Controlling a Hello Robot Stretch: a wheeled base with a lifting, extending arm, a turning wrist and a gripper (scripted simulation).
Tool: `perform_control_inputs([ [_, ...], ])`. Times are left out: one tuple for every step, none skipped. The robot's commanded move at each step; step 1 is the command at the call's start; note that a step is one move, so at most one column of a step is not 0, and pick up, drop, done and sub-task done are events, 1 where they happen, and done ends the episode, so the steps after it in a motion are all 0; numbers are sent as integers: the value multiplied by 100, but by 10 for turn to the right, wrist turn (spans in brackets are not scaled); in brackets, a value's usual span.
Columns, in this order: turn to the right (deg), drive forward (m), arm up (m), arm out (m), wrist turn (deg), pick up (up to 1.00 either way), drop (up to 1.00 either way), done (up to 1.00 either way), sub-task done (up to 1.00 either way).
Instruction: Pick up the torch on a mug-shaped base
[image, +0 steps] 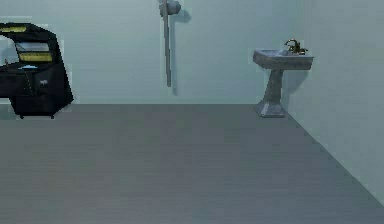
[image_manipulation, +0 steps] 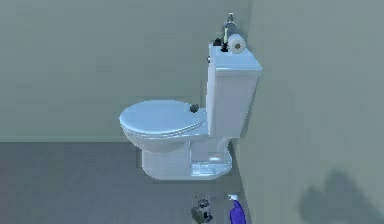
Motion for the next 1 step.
perform_control_inputs([
  [0,0,16,0,0,0,0,0,0],
])
